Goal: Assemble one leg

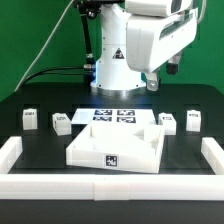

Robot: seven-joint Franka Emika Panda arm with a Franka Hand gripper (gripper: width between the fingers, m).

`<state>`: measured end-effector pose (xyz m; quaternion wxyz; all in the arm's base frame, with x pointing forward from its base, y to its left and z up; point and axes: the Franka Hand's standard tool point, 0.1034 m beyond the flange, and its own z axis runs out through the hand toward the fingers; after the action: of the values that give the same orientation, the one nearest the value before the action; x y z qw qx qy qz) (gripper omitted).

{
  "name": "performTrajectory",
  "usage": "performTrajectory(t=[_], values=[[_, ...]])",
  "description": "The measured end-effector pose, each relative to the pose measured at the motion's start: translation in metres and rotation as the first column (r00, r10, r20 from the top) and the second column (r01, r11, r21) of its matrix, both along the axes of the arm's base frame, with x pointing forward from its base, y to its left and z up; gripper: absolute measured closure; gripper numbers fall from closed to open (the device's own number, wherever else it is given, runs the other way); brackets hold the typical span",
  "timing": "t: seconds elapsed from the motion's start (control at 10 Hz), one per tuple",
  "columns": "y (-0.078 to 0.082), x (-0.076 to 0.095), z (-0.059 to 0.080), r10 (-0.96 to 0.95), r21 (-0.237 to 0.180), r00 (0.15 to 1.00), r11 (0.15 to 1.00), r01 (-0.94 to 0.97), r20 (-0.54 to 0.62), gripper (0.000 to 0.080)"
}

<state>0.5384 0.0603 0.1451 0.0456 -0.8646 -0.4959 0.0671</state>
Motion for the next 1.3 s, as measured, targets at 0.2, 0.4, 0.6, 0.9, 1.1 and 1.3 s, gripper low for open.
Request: performTrajectory(t=[0.2, 0.4, 0.6, 0.9, 1.1, 1.3], values=[[0.000, 0.000, 0.000, 0.000, 0.000, 1.000, 1.000, 0.000, 0.000, 0.0150], [0.000, 0.000, 0.000, 0.000, -0.001, 1.000, 1.000, 0.000, 0.000, 0.0150], [0.000, 0.000, -0.001, 0.000, -0.001, 1.000, 1.000, 0.000, -0.001, 0.0150], [0.000, -0.001, -0.002, 0.000, -0.001, 1.000, 1.000, 0.000, -0.001, 0.0150], [-0.001, -0.013, -0.015, 0.050, 0.009, 0.996, 0.999, -0.050, 0.075, 0.0150], [-0.006, -0.036, -0.034, 0.107, 0.013, 0.985, 0.994, -0.110, 0.133, 0.0150]])
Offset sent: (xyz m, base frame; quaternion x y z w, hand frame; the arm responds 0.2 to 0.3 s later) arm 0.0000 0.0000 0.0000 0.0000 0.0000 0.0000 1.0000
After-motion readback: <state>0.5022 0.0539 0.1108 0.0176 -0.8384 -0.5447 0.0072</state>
